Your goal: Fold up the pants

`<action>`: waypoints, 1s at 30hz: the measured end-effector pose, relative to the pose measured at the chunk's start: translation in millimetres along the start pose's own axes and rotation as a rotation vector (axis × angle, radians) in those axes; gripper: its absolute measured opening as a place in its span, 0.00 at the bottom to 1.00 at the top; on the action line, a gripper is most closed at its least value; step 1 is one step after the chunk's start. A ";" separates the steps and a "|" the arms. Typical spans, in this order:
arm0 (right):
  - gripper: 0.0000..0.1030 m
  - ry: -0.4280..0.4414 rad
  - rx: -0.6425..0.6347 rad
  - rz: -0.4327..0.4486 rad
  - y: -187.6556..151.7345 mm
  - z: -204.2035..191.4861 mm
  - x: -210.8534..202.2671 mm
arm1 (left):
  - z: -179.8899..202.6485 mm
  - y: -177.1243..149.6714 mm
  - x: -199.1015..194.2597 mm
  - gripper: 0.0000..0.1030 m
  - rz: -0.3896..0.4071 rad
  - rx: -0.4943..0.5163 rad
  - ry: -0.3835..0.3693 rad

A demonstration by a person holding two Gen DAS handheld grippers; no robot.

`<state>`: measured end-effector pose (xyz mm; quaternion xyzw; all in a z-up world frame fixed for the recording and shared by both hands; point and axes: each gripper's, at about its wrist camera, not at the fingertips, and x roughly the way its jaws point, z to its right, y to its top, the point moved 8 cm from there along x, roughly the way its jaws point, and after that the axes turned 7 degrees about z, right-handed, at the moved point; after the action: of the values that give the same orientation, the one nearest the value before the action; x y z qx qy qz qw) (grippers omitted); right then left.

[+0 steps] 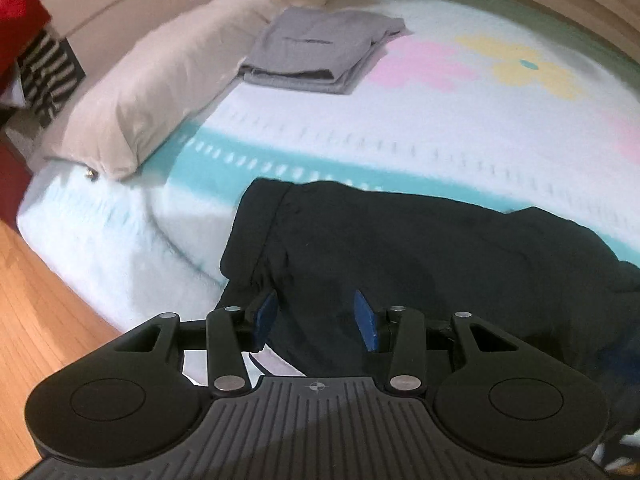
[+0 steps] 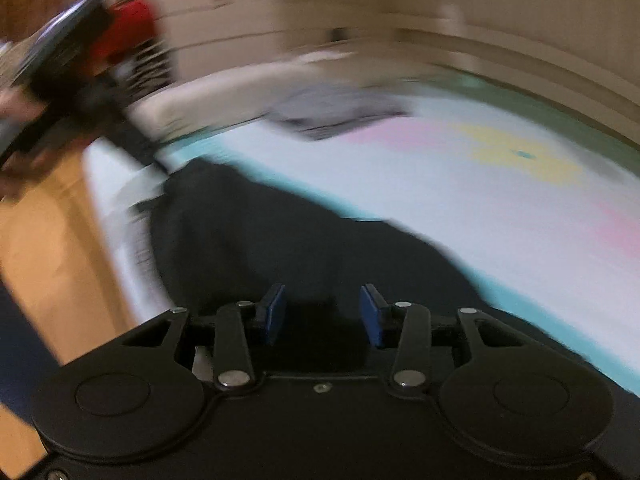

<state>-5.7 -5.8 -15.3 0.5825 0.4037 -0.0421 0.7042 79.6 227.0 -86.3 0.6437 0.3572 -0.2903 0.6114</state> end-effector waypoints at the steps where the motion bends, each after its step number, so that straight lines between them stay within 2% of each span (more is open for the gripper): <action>1: 0.48 0.031 -0.031 -0.007 -0.7 -13.9 9.3 | -1.0 -1.6 2.2 0.40 -0.005 0.002 -0.008; 5: 0.48 0.131 -0.125 -0.017 -4.6 -65.9 40.2 | -7.6 -9.7 11.5 0.40 -0.040 0.000 -0.010; 9: 0.49 0.168 -0.198 -0.016 -4.3 -95.6 62.5 | -14.7 -12.9 15.0 0.40 -0.052 -0.011 -0.019; 20: 0.51 0.188 -0.329 -0.031 -25.0 -118.7 84.0 | -18.7 -12.6 17.8 0.40 -0.054 -0.020 -0.022; 21: 0.47 0.182 -0.343 -0.035 -24.8 -119.6 86.7 | -18.2 -12.0 17.8 0.40 -0.051 -0.022 -0.026; 22: 0.33 0.172 -0.359 -0.034 -25.9 -120.9 88.7 | -17.4 -11.4 16.8 0.40 -0.046 -0.023 -0.028; 24: 0.13 0.156 -0.382 -0.027 -29.3 -121.1 89.4 | -16.2 -10.9 15.5 0.40 -0.037 -0.017 -0.027; 27: 0.04 0.180 -0.327 -0.024 -24.3 -119.6 88.8 | -14.3 -10.2 14.8 0.40 -0.025 -0.007 -0.026; 30: 0.04 0.219 -0.290 -0.013 -19.6 -123.3 77.4 | -12.2 -10.1 14.7 0.40 -0.018 -0.001 -0.030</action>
<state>-28.2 125.2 -77.9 0.4733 0.4835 0.0758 0.7324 79.1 240.6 -103.1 0.6357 0.3538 -0.3055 0.6143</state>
